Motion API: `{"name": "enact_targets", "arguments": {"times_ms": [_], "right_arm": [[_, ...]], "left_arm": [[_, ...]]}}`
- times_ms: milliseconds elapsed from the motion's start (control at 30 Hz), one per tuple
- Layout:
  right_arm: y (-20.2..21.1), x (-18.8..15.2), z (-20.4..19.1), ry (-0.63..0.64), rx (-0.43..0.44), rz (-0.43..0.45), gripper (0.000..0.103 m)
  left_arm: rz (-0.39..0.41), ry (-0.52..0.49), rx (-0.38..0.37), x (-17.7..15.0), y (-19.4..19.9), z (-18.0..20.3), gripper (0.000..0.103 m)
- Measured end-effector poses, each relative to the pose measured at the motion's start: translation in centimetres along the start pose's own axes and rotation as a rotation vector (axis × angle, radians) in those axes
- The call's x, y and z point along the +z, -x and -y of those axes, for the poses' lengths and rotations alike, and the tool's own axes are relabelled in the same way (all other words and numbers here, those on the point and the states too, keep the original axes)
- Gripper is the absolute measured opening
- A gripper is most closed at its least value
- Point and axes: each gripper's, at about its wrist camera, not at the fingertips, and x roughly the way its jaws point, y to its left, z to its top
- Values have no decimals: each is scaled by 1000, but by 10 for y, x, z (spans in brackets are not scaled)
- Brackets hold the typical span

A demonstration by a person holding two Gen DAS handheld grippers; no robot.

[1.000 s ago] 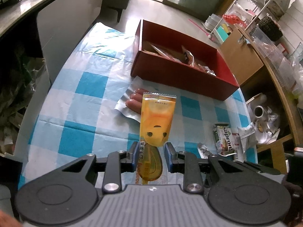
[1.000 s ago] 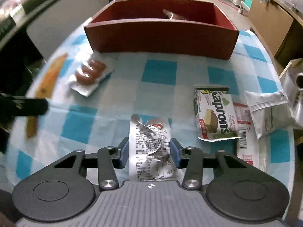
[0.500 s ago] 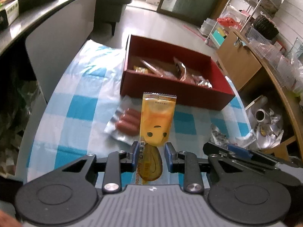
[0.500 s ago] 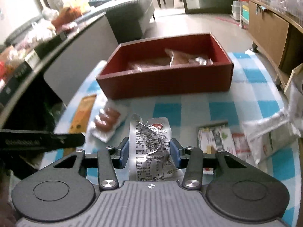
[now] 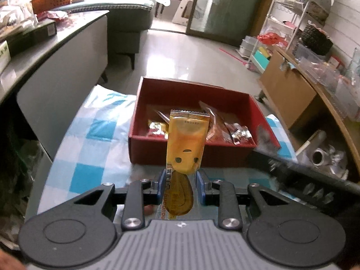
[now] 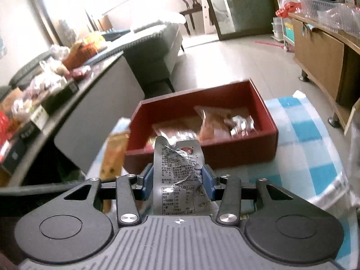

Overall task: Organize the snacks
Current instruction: 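Carry both snacks over the red box and open both tools inside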

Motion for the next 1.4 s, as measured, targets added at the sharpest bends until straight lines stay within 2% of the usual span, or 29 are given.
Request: {"name": "enact_targets", "arguments": {"times_ms": [67,167,233,433,633,1167,1400], "right_arm": [[2,9,1,-16,15,28,53],[2,15,5,-38,26,55,52],[-5,18,8,-34,14,50,52],[-32,30,26,-75,-13,42,53],[-55,43,31,-61,-25,39,53],[-93,56,41,-41,-56,5,53],[-106,58,40,8,-105,-7,55]], "left_arm": [[1,0,8,7,-3,3,23],[33,19,-22,19,-10,5,24],[13,9,-19,25,-21,7,24],[17,18,1,48,-45,7,24],[24,23,37,64,-70,4,24],[26,-11,72,73,-102,6,24],[16,-32,84,74,-109,8,24]]}}
